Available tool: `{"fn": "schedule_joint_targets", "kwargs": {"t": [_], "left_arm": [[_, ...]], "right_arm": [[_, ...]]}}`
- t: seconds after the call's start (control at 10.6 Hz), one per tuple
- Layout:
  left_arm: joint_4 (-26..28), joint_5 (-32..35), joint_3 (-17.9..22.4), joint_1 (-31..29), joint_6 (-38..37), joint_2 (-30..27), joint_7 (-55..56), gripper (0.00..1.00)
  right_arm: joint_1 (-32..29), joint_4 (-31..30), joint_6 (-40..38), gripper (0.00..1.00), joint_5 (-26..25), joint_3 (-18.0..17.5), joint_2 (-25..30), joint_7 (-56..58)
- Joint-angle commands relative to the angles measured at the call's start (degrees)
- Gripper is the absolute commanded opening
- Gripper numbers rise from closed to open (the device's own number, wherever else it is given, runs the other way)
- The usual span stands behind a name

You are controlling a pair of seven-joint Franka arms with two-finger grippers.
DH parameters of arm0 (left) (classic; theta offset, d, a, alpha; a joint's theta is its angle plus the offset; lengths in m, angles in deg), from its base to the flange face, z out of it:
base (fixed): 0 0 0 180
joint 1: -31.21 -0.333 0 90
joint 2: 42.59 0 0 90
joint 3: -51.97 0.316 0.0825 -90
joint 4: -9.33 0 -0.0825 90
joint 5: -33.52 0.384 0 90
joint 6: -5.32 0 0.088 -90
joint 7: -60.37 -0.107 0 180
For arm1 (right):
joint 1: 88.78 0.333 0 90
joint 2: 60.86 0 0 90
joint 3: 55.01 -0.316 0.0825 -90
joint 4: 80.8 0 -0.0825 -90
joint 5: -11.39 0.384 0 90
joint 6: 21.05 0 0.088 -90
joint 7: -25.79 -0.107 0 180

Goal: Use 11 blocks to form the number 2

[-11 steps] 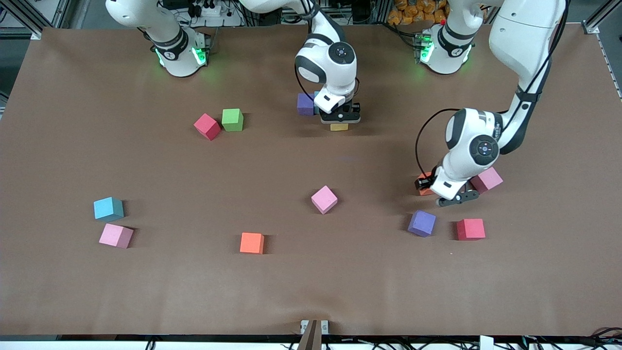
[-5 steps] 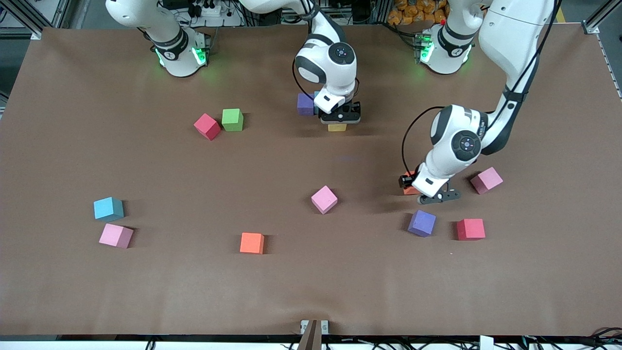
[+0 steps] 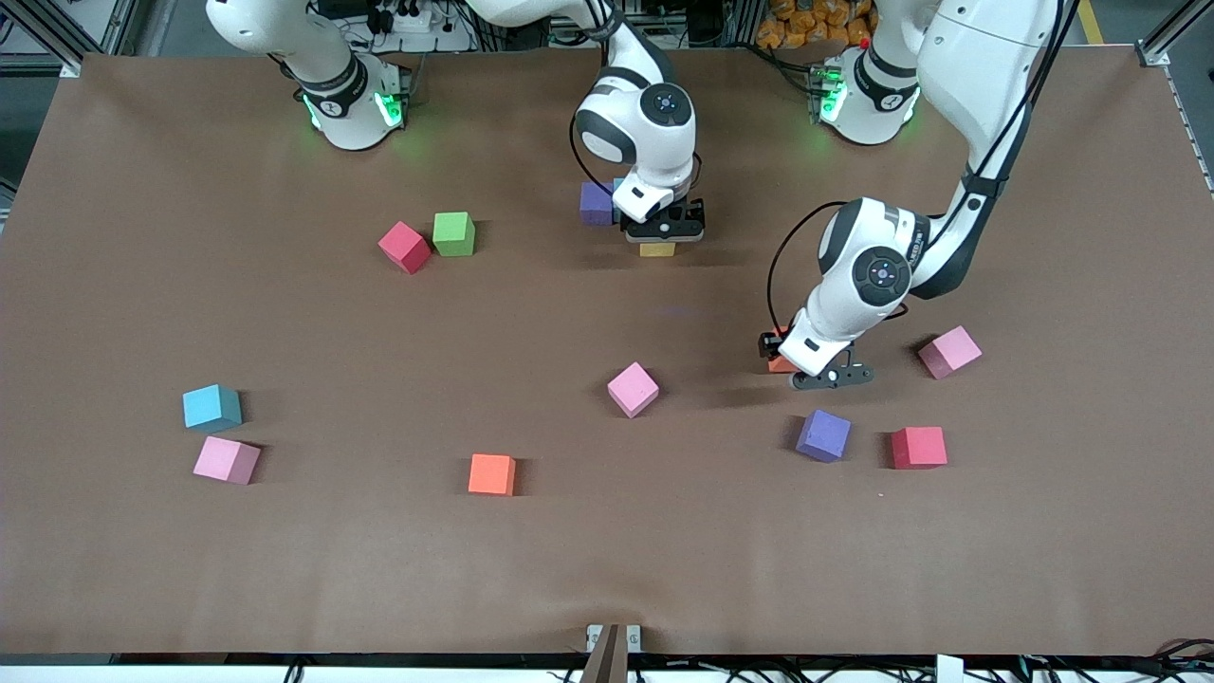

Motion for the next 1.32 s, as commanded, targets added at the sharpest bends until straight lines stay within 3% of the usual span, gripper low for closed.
{"fn": "schedule_joint_targets", "kwargs": {"t": [0.0, 0.66, 1.23], "left_arm": [[0.2, -1.3, 0.3, 0.3, -2.6, -0.6, 0.4, 0.42], [-0.1, -0.9, 1.5, 0.1, -7.1, -0.8, 0.4, 0.43], [-4.7, -1.2, -2.2, 4.0, -7.0, -0.2, 12.1, 0.42]], "right_arm": [[-0.2, -0.1, -0.4, 1.0, 0.4, -0.1, 1.3, 0.3], [-6.6, -4.6, -2.0, 1.0, 0.0, -5.4, 9.3, 2.4], [-15.1, -4.7, -17.3, 1.0, 0.0, -6.5, 20.1, 10.9]]}}
